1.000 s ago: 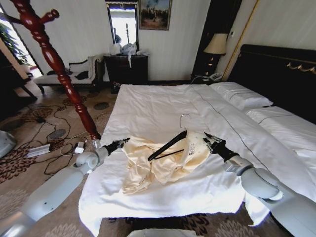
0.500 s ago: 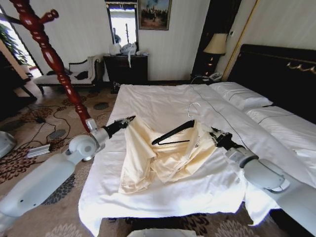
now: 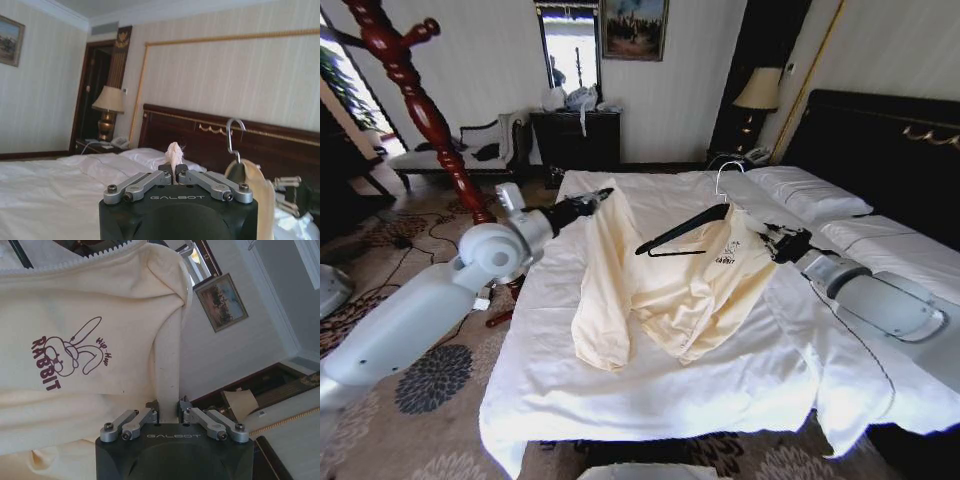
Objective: Pick up the clothes from the bed and hang them on the clothes hanger.
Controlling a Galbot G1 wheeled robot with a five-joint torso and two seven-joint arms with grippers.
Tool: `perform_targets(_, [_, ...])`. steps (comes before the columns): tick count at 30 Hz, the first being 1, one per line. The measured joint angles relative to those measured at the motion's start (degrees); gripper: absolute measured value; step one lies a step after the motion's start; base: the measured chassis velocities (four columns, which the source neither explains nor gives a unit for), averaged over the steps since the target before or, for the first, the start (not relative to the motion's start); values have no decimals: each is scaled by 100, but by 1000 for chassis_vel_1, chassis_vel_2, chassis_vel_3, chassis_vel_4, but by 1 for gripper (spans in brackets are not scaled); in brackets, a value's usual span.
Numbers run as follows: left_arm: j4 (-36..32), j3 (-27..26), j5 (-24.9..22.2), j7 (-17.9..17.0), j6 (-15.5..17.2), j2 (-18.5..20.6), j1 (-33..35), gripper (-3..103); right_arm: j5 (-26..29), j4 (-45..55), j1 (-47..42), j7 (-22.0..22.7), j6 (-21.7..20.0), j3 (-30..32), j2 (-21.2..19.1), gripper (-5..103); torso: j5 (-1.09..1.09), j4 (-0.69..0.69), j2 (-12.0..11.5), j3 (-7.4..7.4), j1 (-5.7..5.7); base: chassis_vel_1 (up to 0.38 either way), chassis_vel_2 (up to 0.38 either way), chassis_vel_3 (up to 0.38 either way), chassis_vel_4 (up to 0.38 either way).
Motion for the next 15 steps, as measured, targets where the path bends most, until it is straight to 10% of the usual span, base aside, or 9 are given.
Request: perform_targets(15, [219, 942, 251, -727, 157, -1042, -1101, 1, 195, -247, 120, 6, -65, -70, -65, 18, -3, 2, 0, 0, 0, 0, 0, 0, 0])
